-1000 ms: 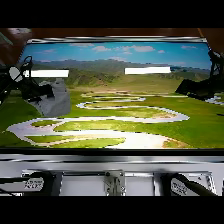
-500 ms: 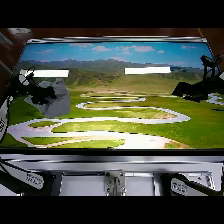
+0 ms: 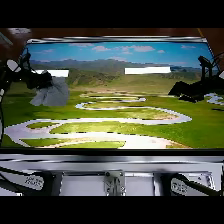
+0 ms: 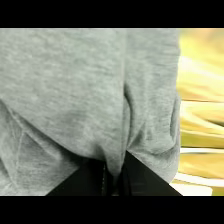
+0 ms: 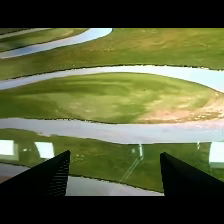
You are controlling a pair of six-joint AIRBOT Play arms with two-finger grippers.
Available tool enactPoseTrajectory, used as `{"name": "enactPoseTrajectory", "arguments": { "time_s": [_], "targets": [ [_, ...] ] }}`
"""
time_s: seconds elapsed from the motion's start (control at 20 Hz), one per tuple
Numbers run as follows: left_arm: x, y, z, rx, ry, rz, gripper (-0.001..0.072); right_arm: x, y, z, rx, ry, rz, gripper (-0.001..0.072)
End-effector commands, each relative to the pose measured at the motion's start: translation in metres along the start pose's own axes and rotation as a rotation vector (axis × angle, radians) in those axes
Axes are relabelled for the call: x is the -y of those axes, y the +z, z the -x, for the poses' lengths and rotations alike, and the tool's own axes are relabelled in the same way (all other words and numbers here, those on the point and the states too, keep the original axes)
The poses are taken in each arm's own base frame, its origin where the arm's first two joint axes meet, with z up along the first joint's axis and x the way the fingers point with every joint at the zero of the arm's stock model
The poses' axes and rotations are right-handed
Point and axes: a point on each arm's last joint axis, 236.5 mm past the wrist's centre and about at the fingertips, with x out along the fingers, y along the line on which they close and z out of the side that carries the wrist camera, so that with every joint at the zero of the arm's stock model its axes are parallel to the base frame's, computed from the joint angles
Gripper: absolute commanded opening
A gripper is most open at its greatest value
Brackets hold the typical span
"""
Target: Fold the shirts.
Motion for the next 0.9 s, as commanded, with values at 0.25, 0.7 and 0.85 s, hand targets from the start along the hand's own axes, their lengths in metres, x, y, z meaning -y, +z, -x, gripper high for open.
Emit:
{"name": "enactPoseTrajectory", "arguments": {
  "time_s": [0.25, 0.7, 0.85],
  "targets": [
    [0.233, -0.043, 0.253, 0.368, -0.37, -0.444, 0.0038, -0.046, 0.01, 0.107, 0.257, -0.01, 0.168, 0.0687],
    [0.303, -0.286, 0.09, -0.221, -0.429, -0.607, 0.0038, -0.04, -0.079, 0.103, 0.039, -0.037, 0.177, 0.0687],
    [0.261, -0.346, 0.02, -0.367, -0.31, -0.478, 0.0039, -0.032, -0.1, 0.038, -0.036, -0.031, 0.174, 0.0687]
  ]
}}
